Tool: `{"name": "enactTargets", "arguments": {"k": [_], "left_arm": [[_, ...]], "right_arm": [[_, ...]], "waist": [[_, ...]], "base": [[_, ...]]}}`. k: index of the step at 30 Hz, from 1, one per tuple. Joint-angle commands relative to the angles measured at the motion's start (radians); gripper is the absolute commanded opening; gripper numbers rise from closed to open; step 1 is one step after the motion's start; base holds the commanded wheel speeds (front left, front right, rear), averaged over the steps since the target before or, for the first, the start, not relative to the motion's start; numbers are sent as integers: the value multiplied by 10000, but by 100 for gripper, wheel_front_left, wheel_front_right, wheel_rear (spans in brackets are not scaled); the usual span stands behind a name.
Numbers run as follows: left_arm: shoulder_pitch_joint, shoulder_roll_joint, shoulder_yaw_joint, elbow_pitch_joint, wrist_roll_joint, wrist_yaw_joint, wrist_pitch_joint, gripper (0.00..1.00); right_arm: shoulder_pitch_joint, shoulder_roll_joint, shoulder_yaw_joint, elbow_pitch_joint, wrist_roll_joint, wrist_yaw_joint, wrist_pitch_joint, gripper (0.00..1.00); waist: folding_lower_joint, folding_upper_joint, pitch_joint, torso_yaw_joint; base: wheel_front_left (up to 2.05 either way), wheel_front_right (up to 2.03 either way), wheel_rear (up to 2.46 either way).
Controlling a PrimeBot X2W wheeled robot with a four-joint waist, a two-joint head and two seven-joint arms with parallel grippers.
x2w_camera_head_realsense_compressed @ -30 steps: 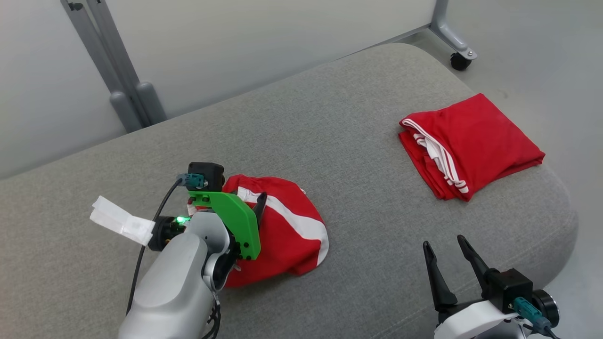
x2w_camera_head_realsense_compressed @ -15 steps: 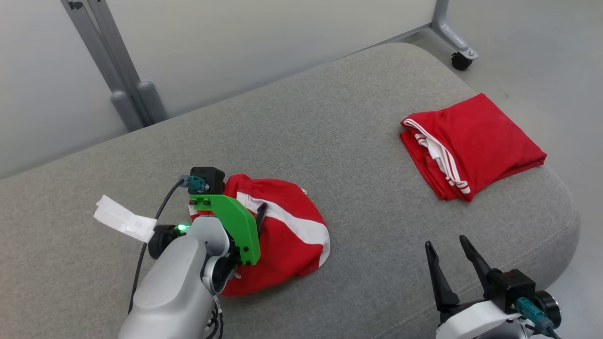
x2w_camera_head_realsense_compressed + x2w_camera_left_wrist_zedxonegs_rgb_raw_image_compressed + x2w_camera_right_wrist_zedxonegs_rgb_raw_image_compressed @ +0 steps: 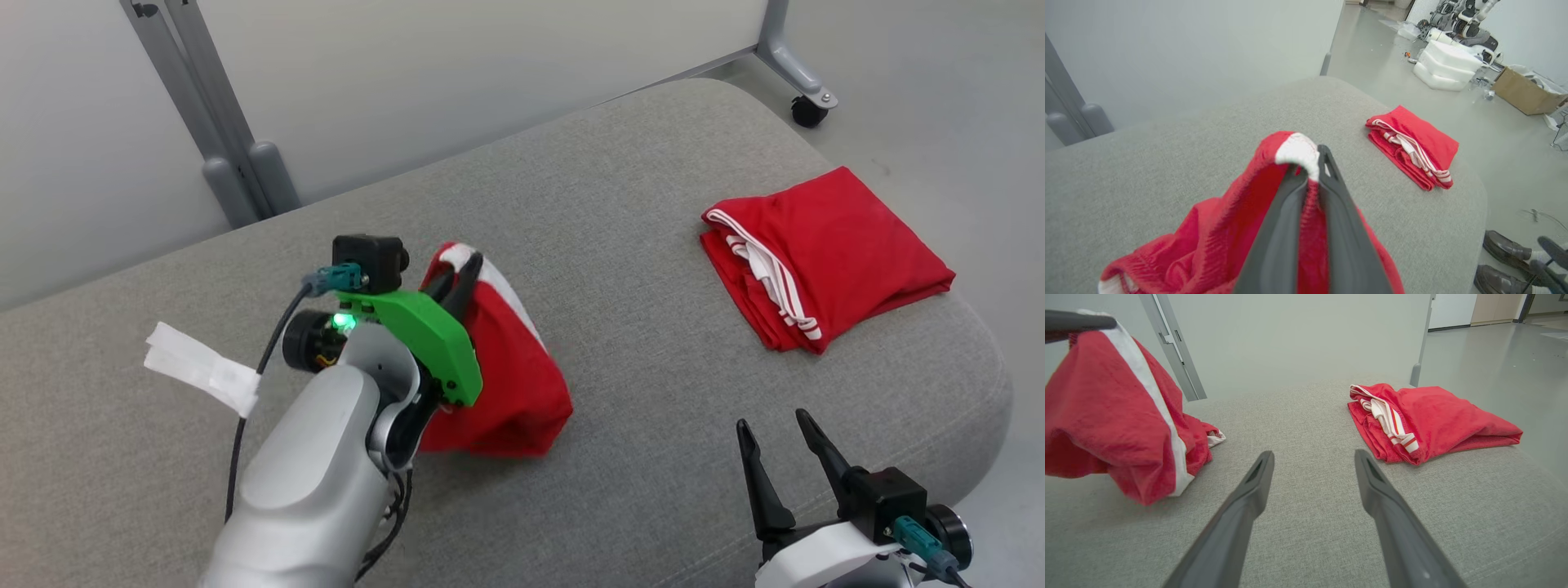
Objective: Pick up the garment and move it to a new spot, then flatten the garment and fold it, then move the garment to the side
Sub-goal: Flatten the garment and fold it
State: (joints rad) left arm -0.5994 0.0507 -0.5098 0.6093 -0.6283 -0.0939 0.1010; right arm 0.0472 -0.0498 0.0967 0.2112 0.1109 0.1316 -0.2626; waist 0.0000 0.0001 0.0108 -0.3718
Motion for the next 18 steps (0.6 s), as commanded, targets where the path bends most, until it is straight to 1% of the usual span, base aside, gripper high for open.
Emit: {"name": "enactTargets", "arguments": {"k": [1, 5, 8, 12, 15, 18], "left_arm": [[-284, 19, 33, -281, -168, -61, -408, 0], [-747, 15, -190, -1236, -793, -118, -1612, 0], [-980, 16, -395, -1685, -1166, -68, -2016, 0], [-569, 73, -768, -1616, -1452, -16, -1487, 0], [253, 514, -1043, -1469, -1641, -18, -741, 0], [1202, 1074, -1213, -1512, -1720, 79, -304, 0]], "right_arm": [[-54, -14, 2, 27, -37, -20, -28, 100], [-58, -14, 37, 44, 1, -20, -28, 100], [-13, -14, 19, 55, 11, -20, -28, 100], [91, -11, -14, 25, 53, -20, -28, 100], [154, -14, -15, 22, 94, -20, -28, 100], [274, -13, 0, 35, 94, -20, -28, 100]], "waist": [[0, -1, -28, 9], [0, -1, -95, 36], [0, -1, -150, 99], [0, -1, -204, 311], [0, -1, -217, 582], [0, -1, -233, 894]], "base": [[0, 0, 0], [0, 0, 0], [0, 0, 0], [0, 0, 0], [0, 0, 0], [0, 0, 0]]}}
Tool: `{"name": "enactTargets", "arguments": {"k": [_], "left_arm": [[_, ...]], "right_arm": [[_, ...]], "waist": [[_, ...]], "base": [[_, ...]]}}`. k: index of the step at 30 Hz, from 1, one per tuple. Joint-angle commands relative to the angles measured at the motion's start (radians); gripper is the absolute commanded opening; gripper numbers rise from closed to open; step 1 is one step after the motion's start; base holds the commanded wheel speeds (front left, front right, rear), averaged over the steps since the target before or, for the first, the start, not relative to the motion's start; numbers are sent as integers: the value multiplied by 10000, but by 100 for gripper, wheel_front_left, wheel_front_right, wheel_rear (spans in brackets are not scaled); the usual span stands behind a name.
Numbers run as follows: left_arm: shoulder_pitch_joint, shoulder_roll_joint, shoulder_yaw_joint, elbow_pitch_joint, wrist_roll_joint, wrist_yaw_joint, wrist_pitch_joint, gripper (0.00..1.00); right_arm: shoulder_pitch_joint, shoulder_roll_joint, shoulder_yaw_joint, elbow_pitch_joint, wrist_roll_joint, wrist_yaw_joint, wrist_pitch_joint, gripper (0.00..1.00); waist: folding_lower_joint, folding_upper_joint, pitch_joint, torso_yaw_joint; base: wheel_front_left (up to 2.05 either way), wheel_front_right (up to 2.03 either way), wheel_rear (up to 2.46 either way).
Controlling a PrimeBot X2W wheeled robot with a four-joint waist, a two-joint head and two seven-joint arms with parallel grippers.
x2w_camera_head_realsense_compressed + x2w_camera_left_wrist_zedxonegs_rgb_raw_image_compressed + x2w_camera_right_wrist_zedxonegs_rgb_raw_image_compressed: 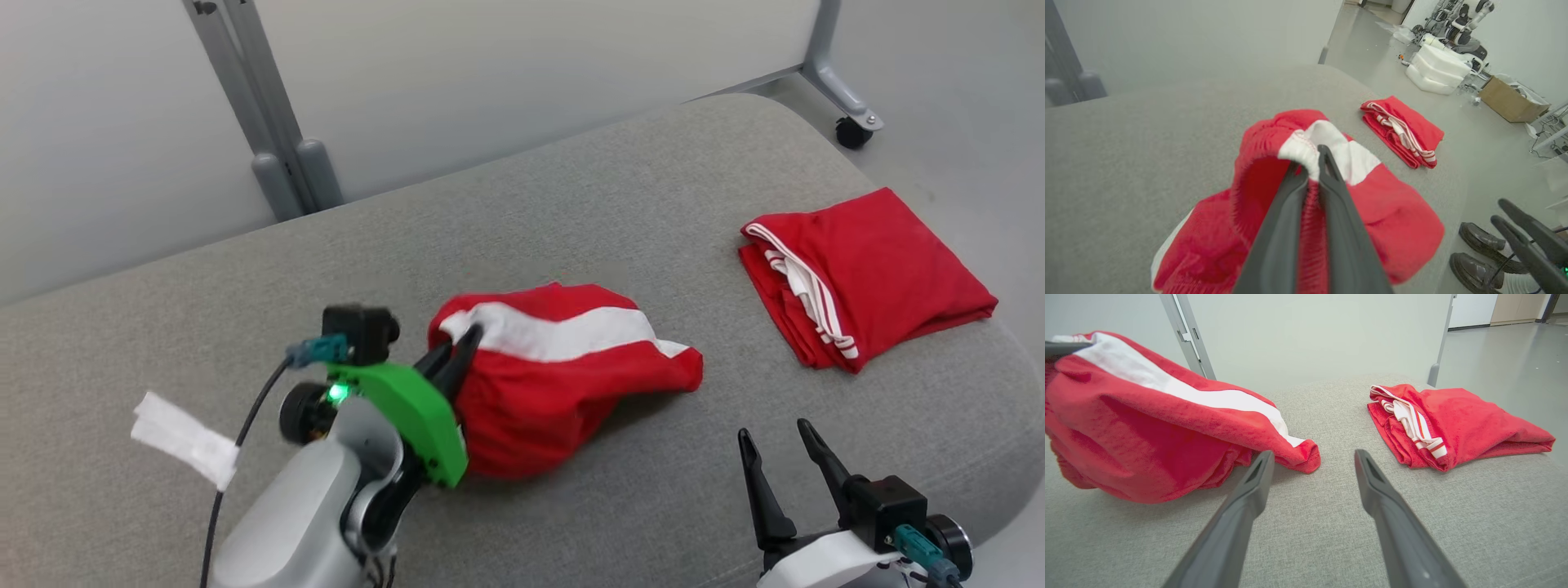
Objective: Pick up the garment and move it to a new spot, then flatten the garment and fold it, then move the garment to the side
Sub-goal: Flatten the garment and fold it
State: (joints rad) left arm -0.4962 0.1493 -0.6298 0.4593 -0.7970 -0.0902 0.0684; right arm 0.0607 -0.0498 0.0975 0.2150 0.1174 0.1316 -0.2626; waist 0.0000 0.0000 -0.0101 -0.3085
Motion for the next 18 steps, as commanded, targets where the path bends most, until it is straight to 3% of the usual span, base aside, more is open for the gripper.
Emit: {"name": "enactTargets", "arguments": {"k": [1, 7, 14, 15, 16, 18], "left_arm": [[616, 328, -53, -67, -86, 86, 150, 0], [2280, 1382, -63, -364, 23, 642, 241, 0], [2773, 1491, -32, 72, 296, 1205, -289, 0], [2768, 1462, -48, 138, 332, 1235, -355, 45], [2775, 1407, -6, 176, 270, 1270, -422, 100], [2782, 1346, 36, 230, 209, 1257, -555, 100]], "right_arm": [[158, -16, -14, -10, 14, -20, -28, 100], [230, -14, -90, -36, -68, -20, -28, 100], [169, -19, 93, 52, 24, -20, -28, 100], [173, -17, 104, 61, 33, -20, -28, 100], [184, -17, 102, 73, 35, -20, -28, 100], [205, -19, 91, 86, 34, -20, -28, 100]], "waist": [[0, 0, -36, 378], [0, 0, -92, 1156], [0, 0, -205, 1706], [0, 0, -225, 1753], [0, 0, -243, 1789], [0, 0, -279, 1848]], "base": [[0, 0, 0], [0, 0, 0], [0, 0, 0], [0, 0, 0], [0, 0, 0], [0, 0, 0]]}}
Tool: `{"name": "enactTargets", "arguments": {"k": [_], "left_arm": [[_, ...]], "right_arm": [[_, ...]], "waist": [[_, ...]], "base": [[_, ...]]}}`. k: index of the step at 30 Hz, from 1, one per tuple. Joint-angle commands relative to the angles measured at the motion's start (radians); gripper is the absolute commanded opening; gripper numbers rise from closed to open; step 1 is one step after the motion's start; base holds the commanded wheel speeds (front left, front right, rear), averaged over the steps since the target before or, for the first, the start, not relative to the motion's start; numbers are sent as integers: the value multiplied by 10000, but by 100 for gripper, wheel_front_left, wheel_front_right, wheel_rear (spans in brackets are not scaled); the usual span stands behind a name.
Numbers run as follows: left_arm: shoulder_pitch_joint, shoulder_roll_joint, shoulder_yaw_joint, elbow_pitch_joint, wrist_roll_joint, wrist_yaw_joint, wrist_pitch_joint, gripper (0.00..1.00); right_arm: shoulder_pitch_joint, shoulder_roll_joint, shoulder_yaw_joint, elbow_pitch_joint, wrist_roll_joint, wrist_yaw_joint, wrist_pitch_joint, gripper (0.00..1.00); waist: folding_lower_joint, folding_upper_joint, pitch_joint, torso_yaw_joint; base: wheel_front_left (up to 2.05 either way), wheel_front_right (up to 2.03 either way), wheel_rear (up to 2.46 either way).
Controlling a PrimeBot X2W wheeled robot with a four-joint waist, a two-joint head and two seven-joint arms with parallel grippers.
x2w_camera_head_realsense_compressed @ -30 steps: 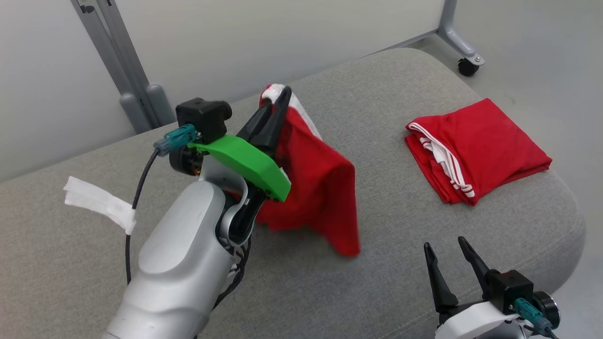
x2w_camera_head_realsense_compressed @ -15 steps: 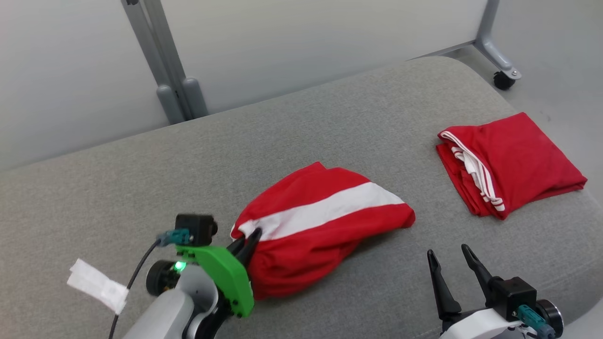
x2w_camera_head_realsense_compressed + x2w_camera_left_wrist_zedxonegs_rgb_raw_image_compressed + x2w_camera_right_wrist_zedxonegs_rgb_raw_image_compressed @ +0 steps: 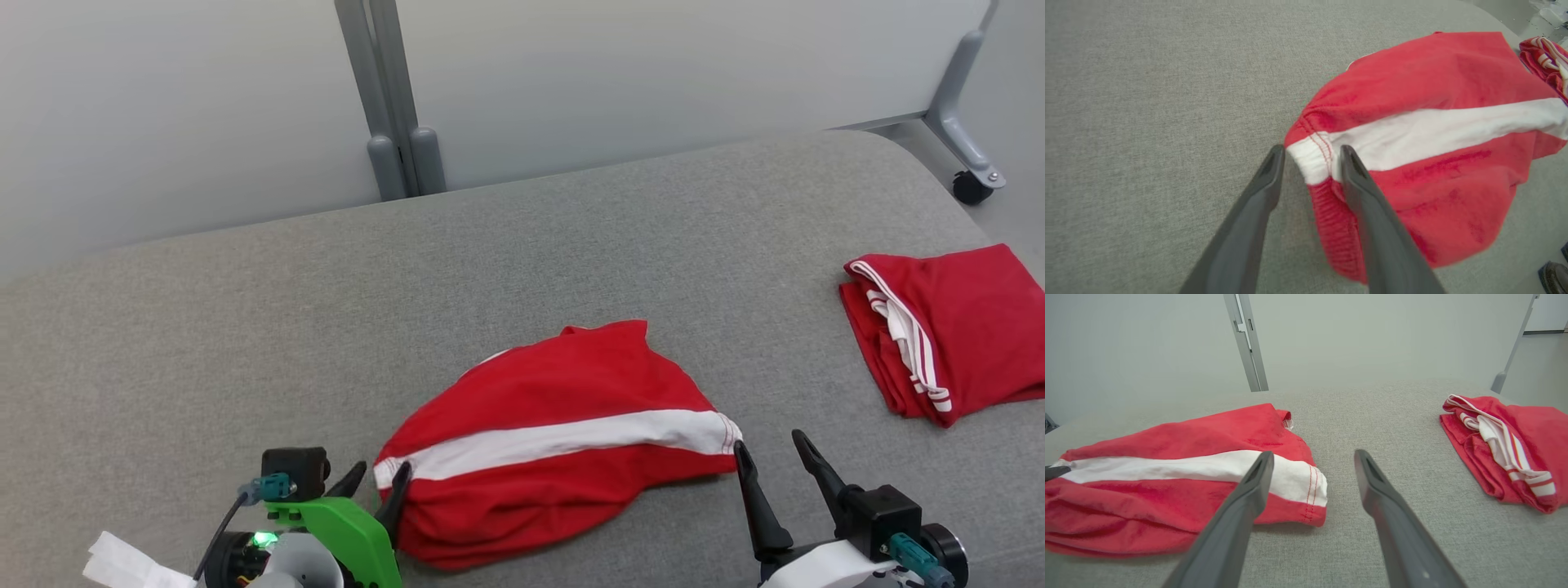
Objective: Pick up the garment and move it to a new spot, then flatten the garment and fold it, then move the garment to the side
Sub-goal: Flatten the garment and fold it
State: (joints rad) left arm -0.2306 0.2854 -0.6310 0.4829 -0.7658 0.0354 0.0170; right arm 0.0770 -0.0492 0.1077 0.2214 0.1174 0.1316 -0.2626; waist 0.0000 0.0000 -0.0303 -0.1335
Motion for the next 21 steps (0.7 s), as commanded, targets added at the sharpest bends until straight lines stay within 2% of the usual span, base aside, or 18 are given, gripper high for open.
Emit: {"name": "enactTargets", "arguments": {"k": [1, 7, 11, 13, 15, 21], "left_arm": [[162, -62, 86, -16, -165, -24, -153, 100], [665, -69, 718, -226, -431, -128, -1593, 100], [1089, -51, 1412, -519, -242, -4, -2677, 100], [1325, -86, 1843, -777, 91, -37, -2810, 100], [1539, -281, 2761, -1454, 695, -95, -2820, 100], [2742, -1246, 4905, -2762, 2723, -894, -2804, 100]], "right_arm": [[47, -25, -25, 31, 32, -20, -28, 100], [87, -23, -348, -113, -117, -20, -28, 100], [182, -25, -737, -274, -211, -20, -28, 100], [237, -23, -918, -337, -253, -20, -28, 100], [240, -21, -1093, -402, -295, -20, -28, 100], [285, -25, -1419, -386, -185, -20, -28, 100]], "waist": [[0, 0, -100, 131], [0, 0, -244, 297], [0, 0, -340, 466], [0, 0, -378, 585], [0, 0, -404, 716], [0, 0, -497, 958]], "base": [[0, 0, 0], [0, 0, 0], [0, 0, 0], [0, 0, 0], [0, 0, 0], [0, 0, 0]]}}
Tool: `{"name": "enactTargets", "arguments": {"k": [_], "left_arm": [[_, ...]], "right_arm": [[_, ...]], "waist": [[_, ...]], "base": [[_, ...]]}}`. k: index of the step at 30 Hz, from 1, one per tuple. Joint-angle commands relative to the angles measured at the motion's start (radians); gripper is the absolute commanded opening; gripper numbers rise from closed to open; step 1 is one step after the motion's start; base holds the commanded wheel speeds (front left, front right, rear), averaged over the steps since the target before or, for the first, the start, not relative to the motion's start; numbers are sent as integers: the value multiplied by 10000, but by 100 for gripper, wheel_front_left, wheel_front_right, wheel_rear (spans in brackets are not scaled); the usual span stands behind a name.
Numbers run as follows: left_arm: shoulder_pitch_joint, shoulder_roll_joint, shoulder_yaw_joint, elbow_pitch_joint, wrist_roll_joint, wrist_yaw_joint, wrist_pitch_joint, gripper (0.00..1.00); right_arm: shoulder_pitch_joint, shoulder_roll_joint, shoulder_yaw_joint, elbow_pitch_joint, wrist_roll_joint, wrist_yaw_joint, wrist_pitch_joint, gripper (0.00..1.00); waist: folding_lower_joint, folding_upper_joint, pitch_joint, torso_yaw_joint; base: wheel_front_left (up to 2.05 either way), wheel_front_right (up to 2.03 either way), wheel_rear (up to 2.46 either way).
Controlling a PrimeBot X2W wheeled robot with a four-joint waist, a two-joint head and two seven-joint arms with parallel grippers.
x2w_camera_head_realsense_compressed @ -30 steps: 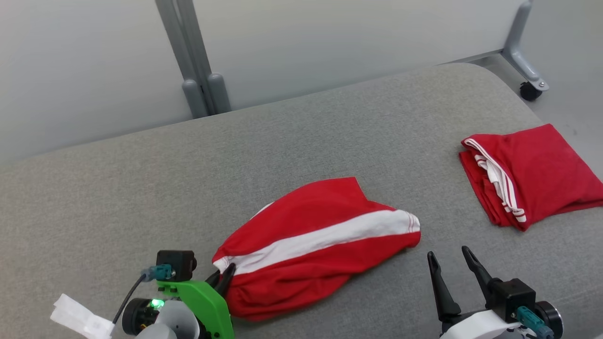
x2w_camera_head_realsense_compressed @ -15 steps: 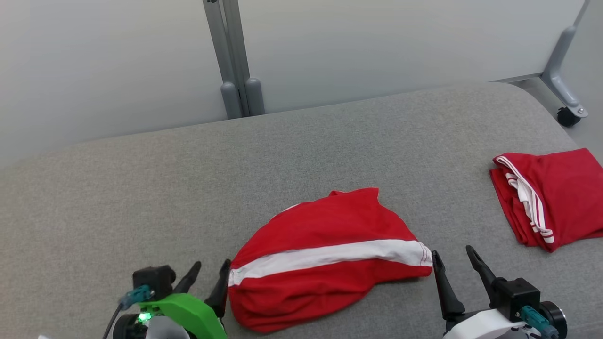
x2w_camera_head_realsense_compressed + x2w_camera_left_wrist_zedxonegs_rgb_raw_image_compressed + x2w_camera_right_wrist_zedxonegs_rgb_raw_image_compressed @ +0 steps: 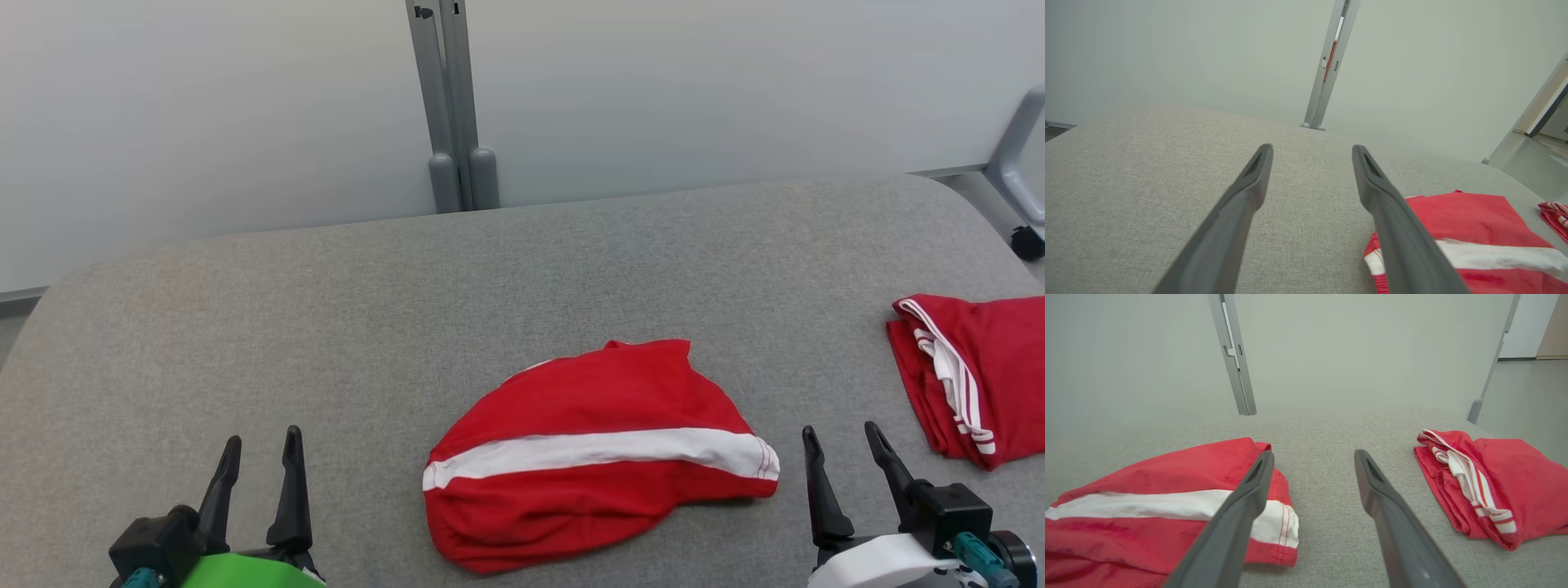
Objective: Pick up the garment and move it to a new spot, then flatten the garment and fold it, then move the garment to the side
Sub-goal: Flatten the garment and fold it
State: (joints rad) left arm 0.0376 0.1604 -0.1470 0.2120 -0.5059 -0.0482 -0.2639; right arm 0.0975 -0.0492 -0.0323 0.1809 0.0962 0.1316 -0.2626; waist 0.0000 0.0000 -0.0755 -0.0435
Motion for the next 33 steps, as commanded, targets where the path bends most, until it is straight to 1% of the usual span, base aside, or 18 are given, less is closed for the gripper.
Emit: {"name": "enactTargets", "arguments": {"k": [1, 5, 8, 12, 15, 23, 30, 33], "left_arm": [[228, -167, 291, -121, 424, -216, 4, 100], [674, -570, 1009, -243, 1317, -587, 3, 100], [877, -753, 1228, -255, 1777, -741, 2, 100], [1045, -889, 1305, -190, 1974, -815, 1, 100], [1057, -948, 1145, -216, 1901, -835, 1, 100], [928, -833, 778, -174, 1759, -832, 1, 100], [731, -777, 593, 343, 1476, -834, 0, 100], [518, -709, 267, 781, 1164, -834, 2, 100]], "right_arm": [[106, -25, -34, 72, 7, -20, -28, 100], [202, -25, -34, 298, 51, -20, -28, 100], [228, -25, 5, 453, 45, -20, -28, 100], [261, -26, 115, 625, 63, -20, -28, 100], [268, -26, 196, 699, 68, -20, -28, 100], [136, -26, 191, 660, 42, -20, -28, 100], [5, -25, 260, 644, 92, -20, -28, 100], [-237, -30, 475, 924, 115, -20, 100, 100]], "waist": [[0, 0, -65, 89], [0, 0, -131, 150], [0, 0, -182, 162], [0, 0, -244, 152], [0, 0, -263, 125], [0, 0, -235, 68], [0, 0, -198, 33], [0, 0, -144, -23]], "base": [[0, 0, 0], [0, 0, 0], [0, 0, 0], [0, 0, 0], [0, 0, 0], [0, 0, 0], [0, 0, 0], [0, 0, 0]]}}
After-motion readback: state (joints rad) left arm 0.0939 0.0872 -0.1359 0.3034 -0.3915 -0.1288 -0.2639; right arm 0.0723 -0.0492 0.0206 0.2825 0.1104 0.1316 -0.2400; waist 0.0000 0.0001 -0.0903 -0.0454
